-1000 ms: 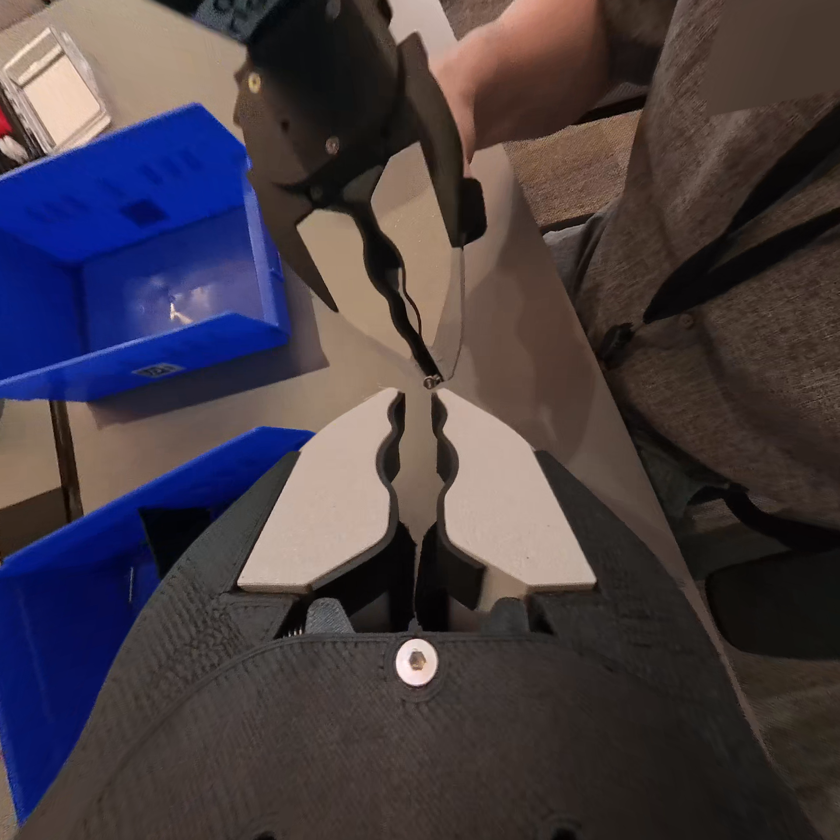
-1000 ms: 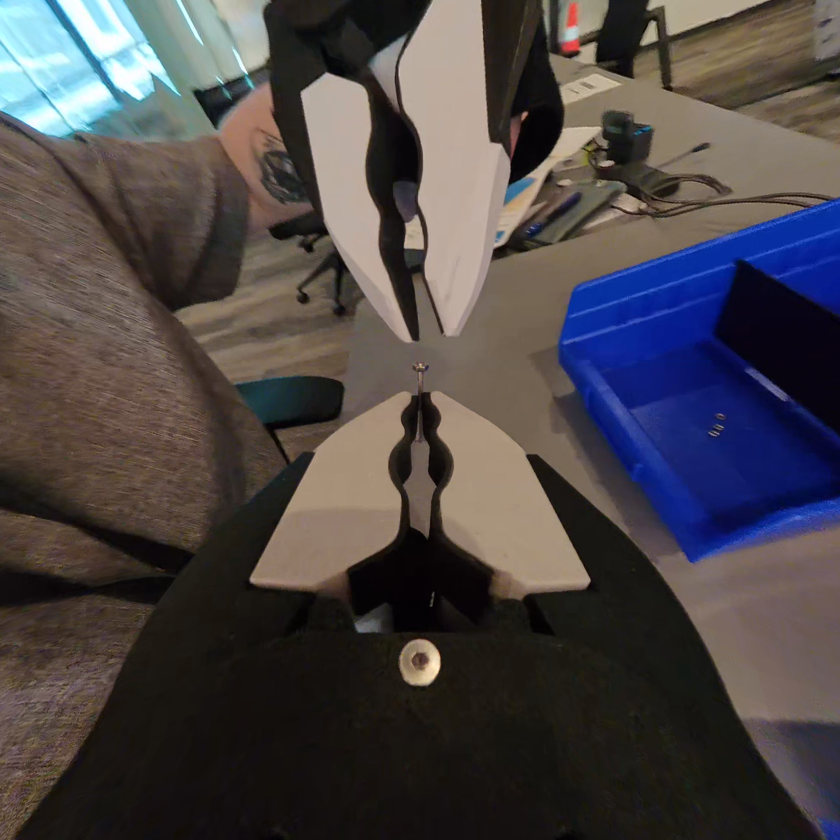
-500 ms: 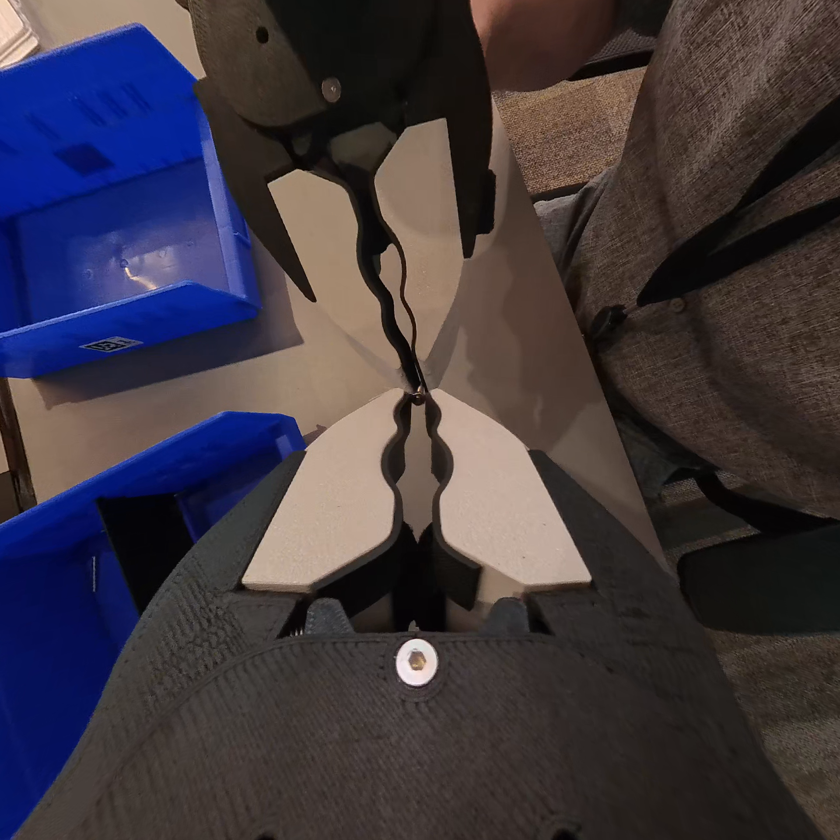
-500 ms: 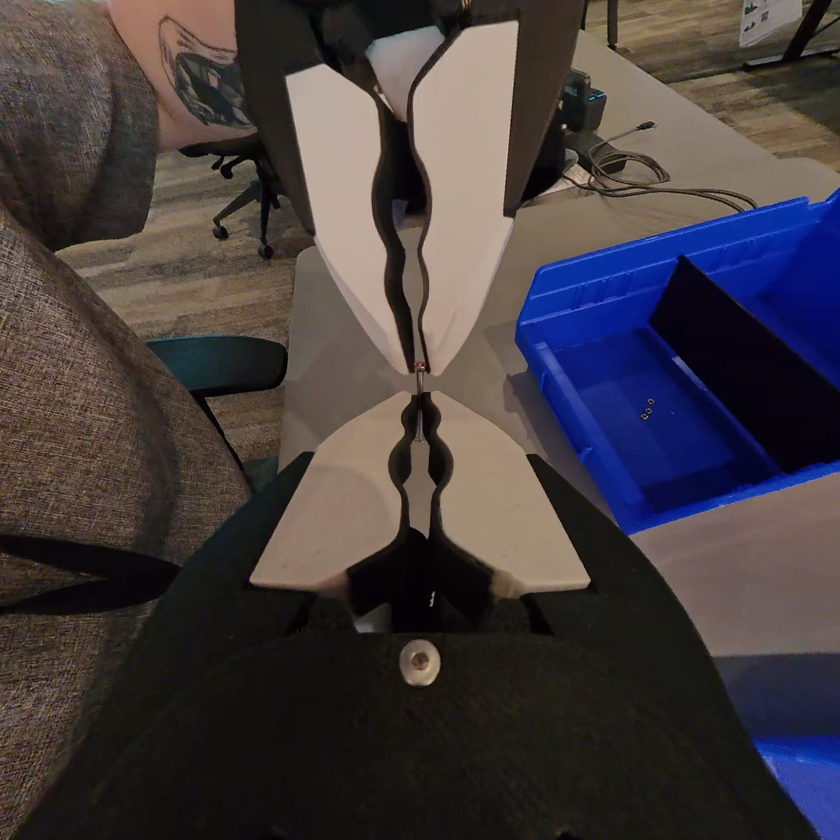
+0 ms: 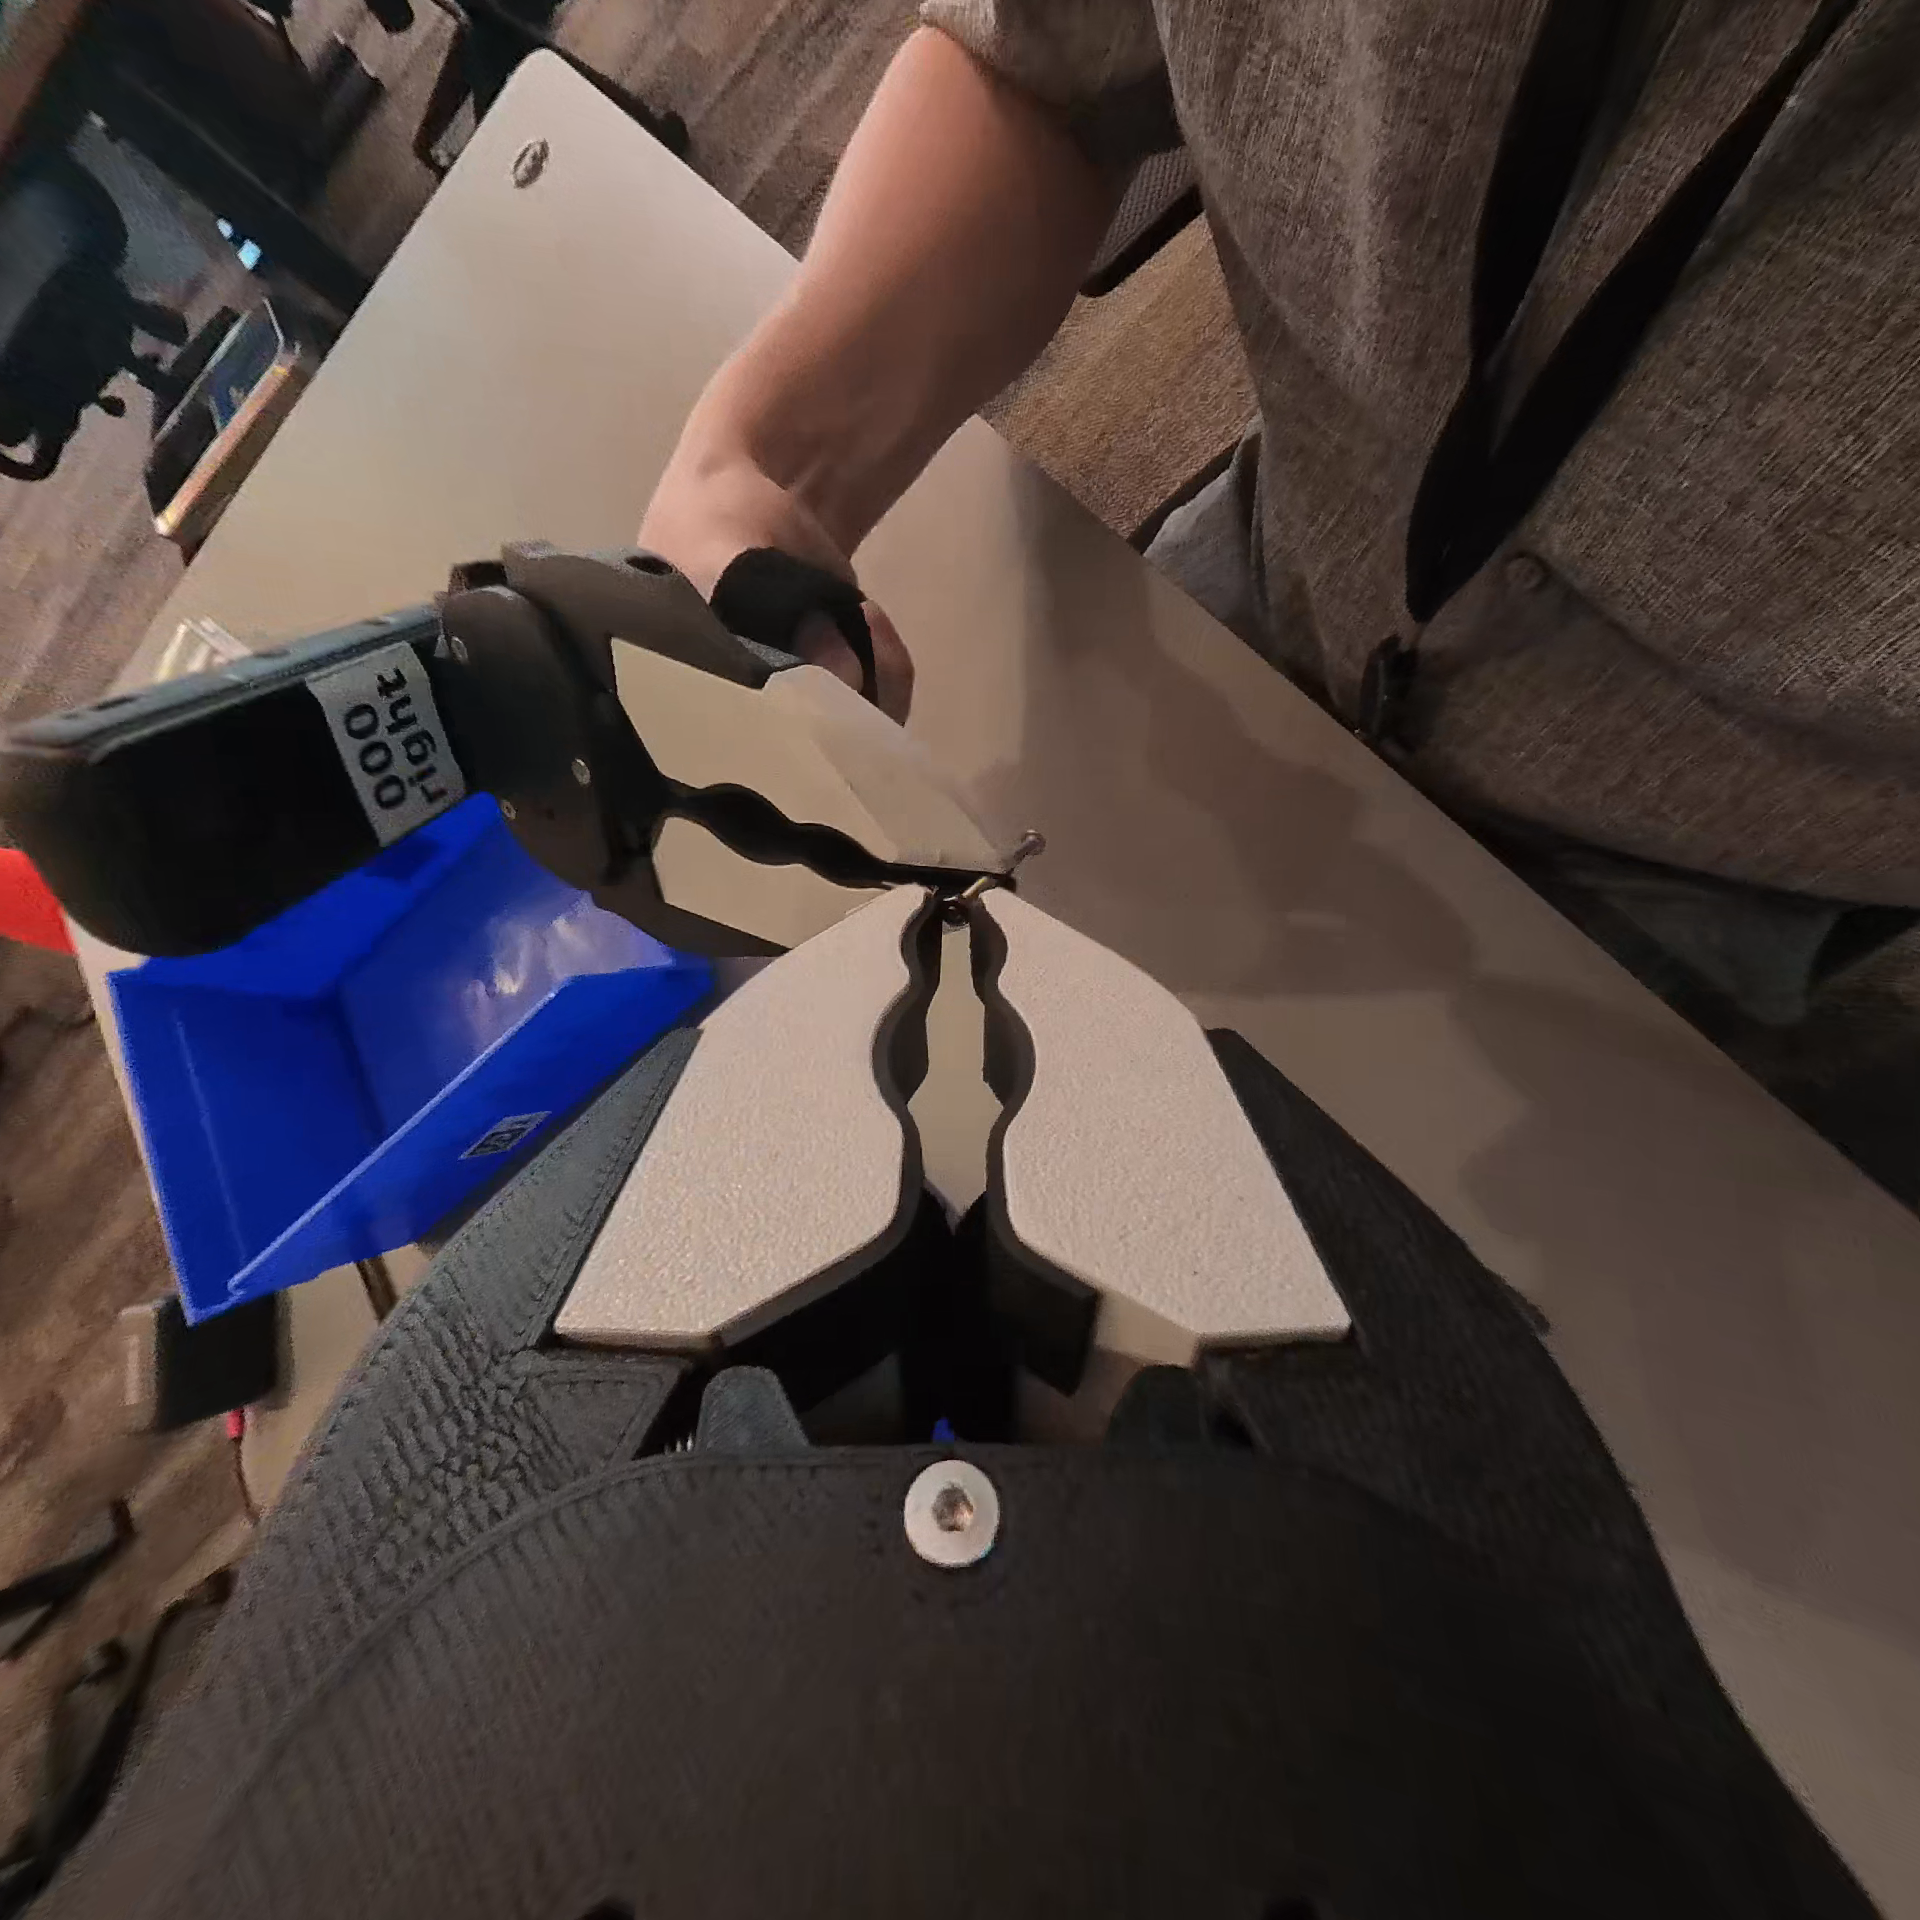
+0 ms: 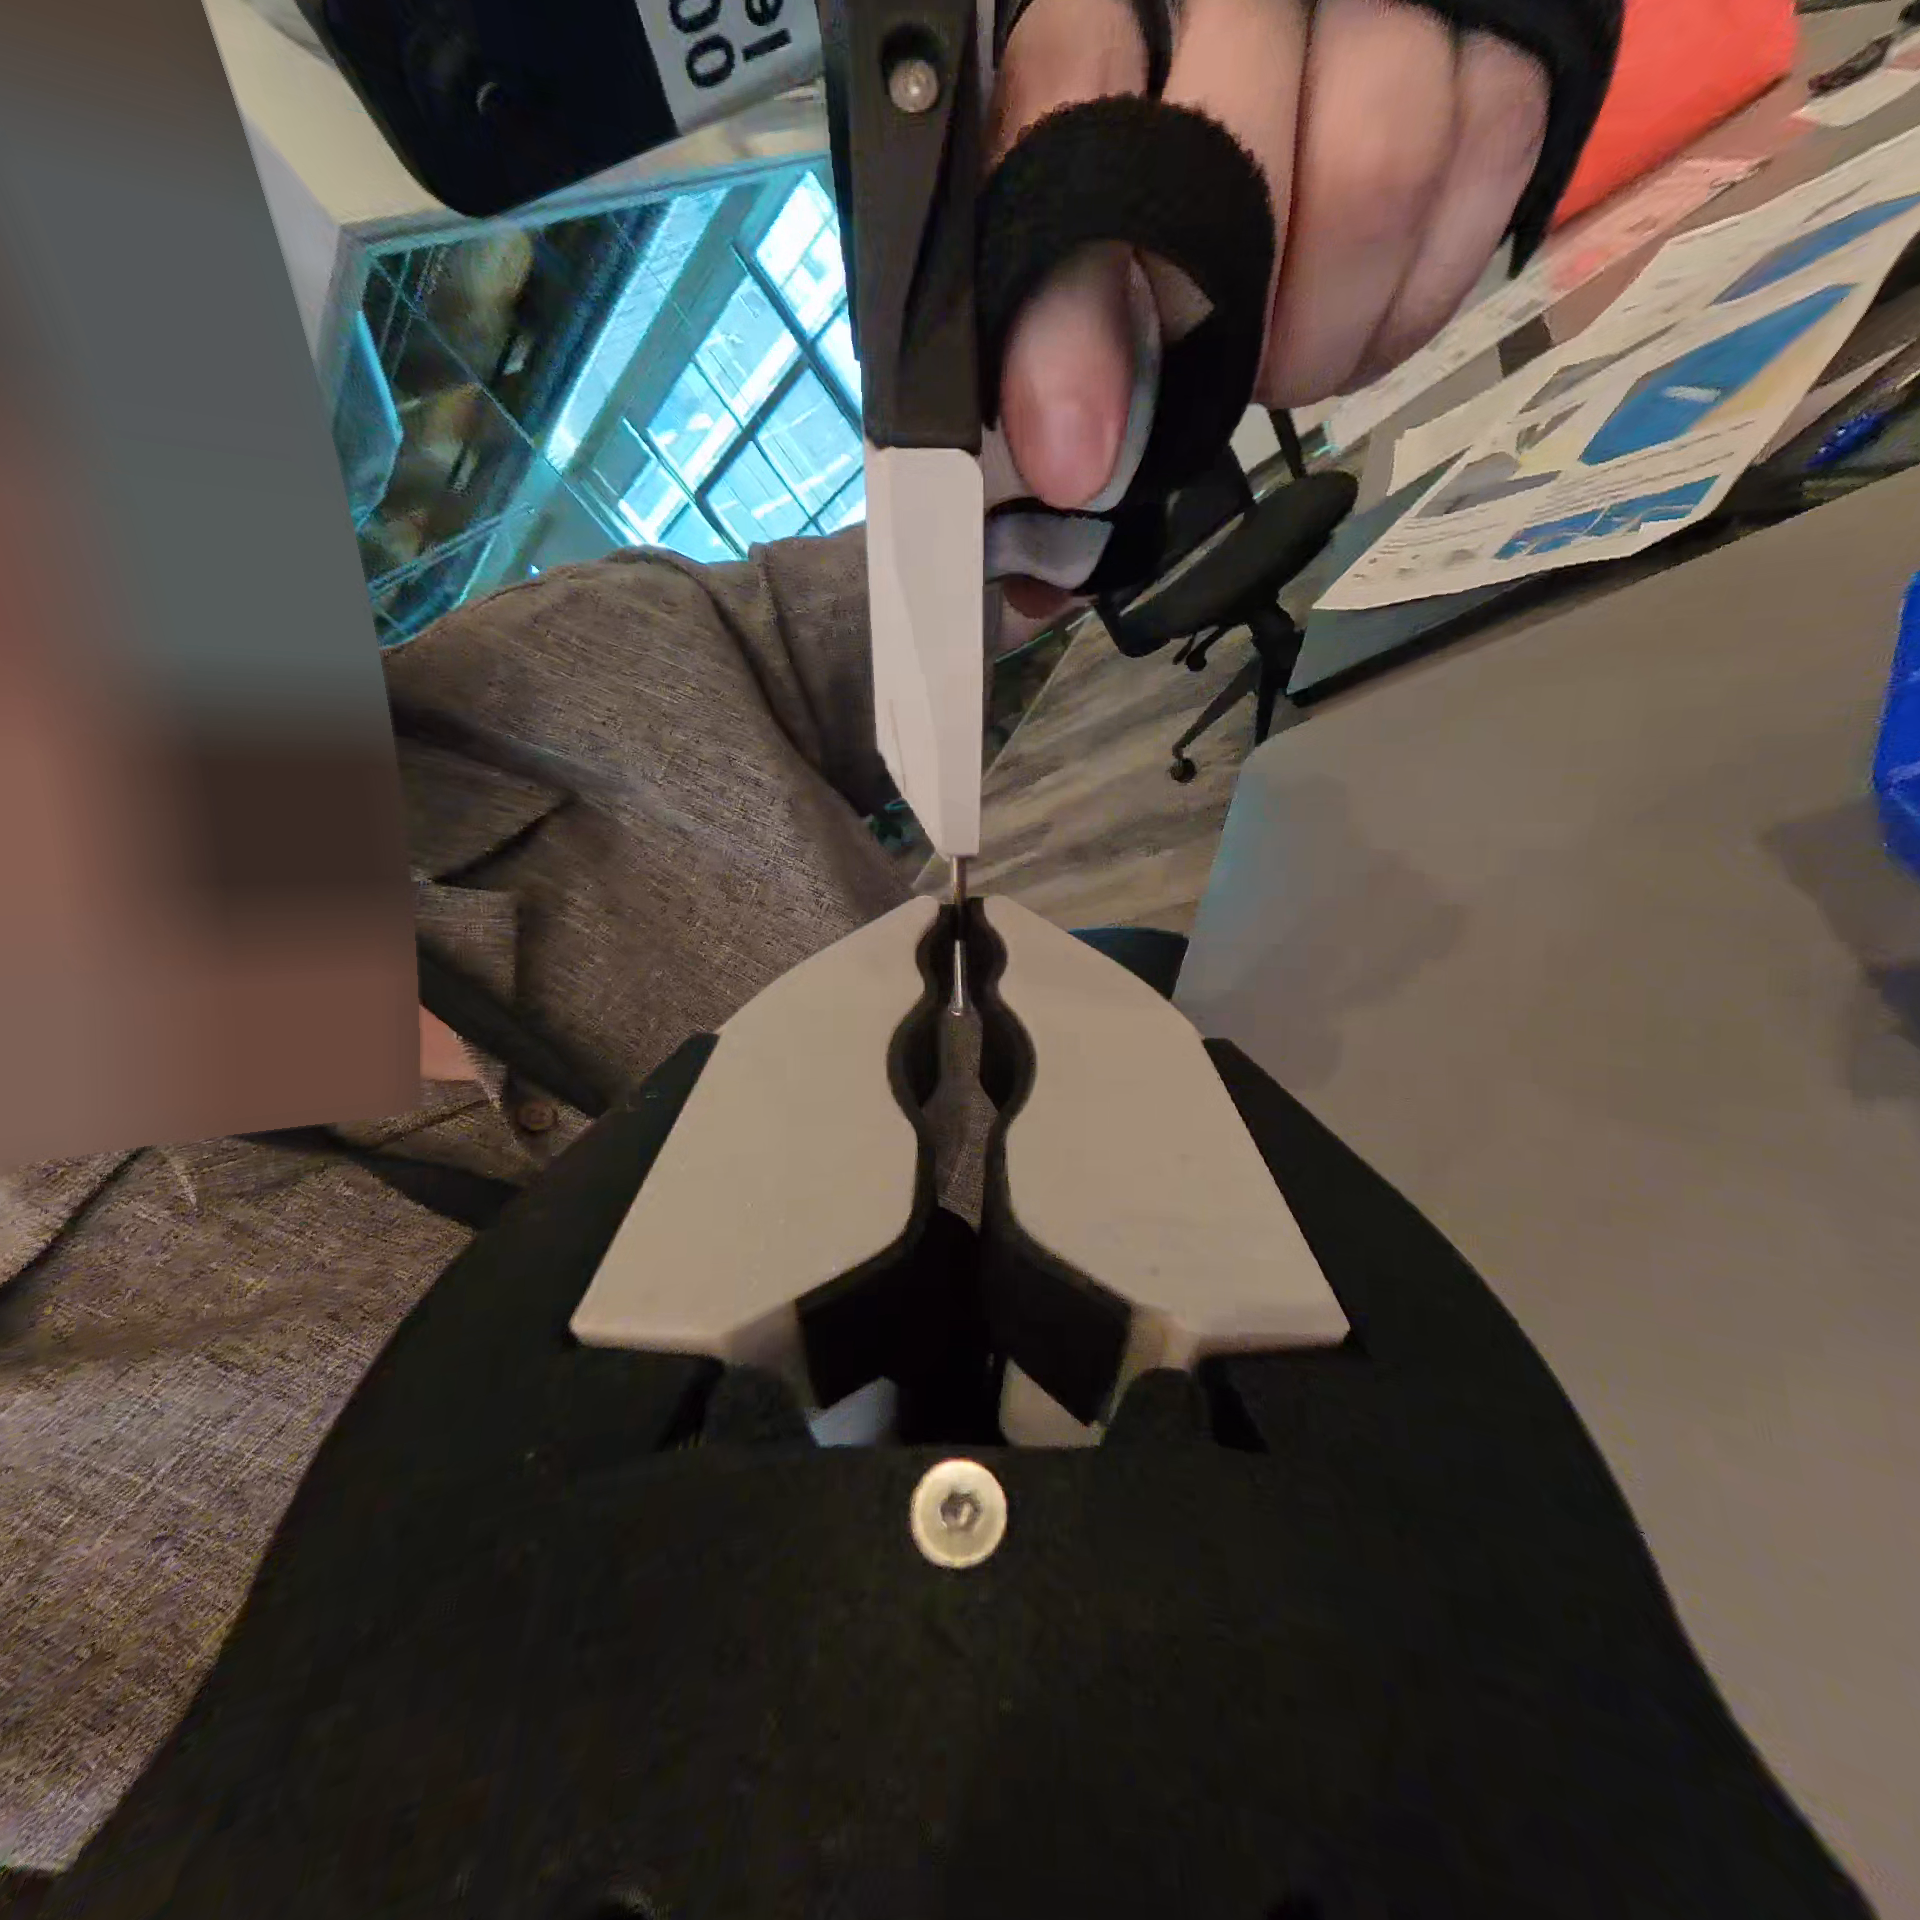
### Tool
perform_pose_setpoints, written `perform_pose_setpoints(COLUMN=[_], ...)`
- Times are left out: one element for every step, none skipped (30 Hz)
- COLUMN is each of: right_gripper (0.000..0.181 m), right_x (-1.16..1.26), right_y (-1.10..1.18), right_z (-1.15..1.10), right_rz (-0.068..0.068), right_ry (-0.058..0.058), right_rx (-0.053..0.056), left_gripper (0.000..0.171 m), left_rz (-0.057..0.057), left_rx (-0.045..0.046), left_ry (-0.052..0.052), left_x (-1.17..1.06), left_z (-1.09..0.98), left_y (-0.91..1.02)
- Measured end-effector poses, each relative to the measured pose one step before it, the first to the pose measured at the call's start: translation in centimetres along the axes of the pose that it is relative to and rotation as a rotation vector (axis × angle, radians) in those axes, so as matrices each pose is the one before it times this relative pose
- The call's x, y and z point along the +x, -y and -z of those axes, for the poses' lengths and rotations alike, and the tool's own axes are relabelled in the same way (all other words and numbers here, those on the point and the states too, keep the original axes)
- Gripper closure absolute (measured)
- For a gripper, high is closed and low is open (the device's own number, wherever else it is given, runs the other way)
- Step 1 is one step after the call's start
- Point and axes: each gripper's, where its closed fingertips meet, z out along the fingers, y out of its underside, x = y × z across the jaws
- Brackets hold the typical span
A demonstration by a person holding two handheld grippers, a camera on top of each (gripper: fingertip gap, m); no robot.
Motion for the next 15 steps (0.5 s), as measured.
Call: perform_pose_setpoints(right_gripper=[0.180, 0.180, 0.180, 0.180, 0.180, 0.180, 0.180, 0.179, 0.180, 0.180, 0.179, 0.179, 0.179, 0.179, 0.179], right_x=[0.160, 0.120, 0.032, 0.069, 0.230, 0.256, 0.164, 0.455, 0.687, 0.706, 0.635, 0.463, 0.422, 0.385, 0.335], right_y=[-0.104, -0.013, 0.117, 0.143, 0.087, -0.021, 0.009, -0.061, -0.220, -0.228, -0.146, -0.094, -0.055, -0.105, -0.129], right_z=[0.007, 0.046, 0.086, 0.128, 0.145, 0.094, 0.061, 0.060, 0.047, 0.010, -0.003, -0.024, -0.019, -0.031, -0.051], right_rz=[0.0010, 0.0074, 0.0117, 0.0132, 0.0185, 0.0191, 0.0145, 0.0216, 0.0334, 0.0371, 0.0379, 0.0301, 0.0280, 0.0249, 0.0216], right_ry=[-0.0096, -0.0154, -0.0156, -0.0197, -0.0330, -0.0350, -0.0268, -0.0506, -0.0745, -0.0828, -0.0808, -0.0658, -0.0603, -0.0526, -0.0449], right_rx=[0.0010, -0.0012, 0.0021, -0.0003, -0.0069, -0.0134, -0.0091, -0.0141, -0.0274, -0.0301, -0.0253, -0.0225, -0.0182, -0.0192, -0.0189], left_gripper=[0.166, 0.166, 0.160, 0.150, 0.145, 0.141, 0.136, 0.134, 0.134, 0.135, 0.137, 0.142, 0.143, 0.146, 0.147], left_rz=[0.0248, 0.0333, 0.0326, 0.0349, 0.0348, 0.0286, 0.0302, 0.0379, 0.0467, 0.0565, 0.0633, 0.0724, 0.0691, 0.0686, 0.0550], left_rx=[-0.00108, 0.00324, 0.00035, -0.00629, -0.00491, -0.00001, 0.00250, -0.00413, -0.02110, -0.03607, -0.03667, -0.04598, -0.05147, -0.03295, -0.01211], left_ry=[-0.0075, -0.0061, -0.0078, -0.0063, -0.0083, -0.0005, 0.0121, 0.0082, 0.0214, 0.0257, 0.0177, 0.0318, -0.0071, -0.0029, -0.0132], left_x=[0.009, -0.026, -0.008, -0.050, -0.033, -0.124, -0.311, -0.294, -0.522, -0.635, -0.566, -0.767, -0.151, -0.057, 0.211], left_z=[-0.092, -0.036, 0.009, 0.039, 0.094, 0.150, 0.203, 0.226, 0.211, 0.174, 0.126, 0.029, -0.134, -0.226, -0.247], left_y=[-0.170, -0.099, -0.114, -0.183, -0.163, -0.122, -0.110, -0.217, -0.475, -0.708, -0.750, -0.909, -0.862, -0.555, -0.206])
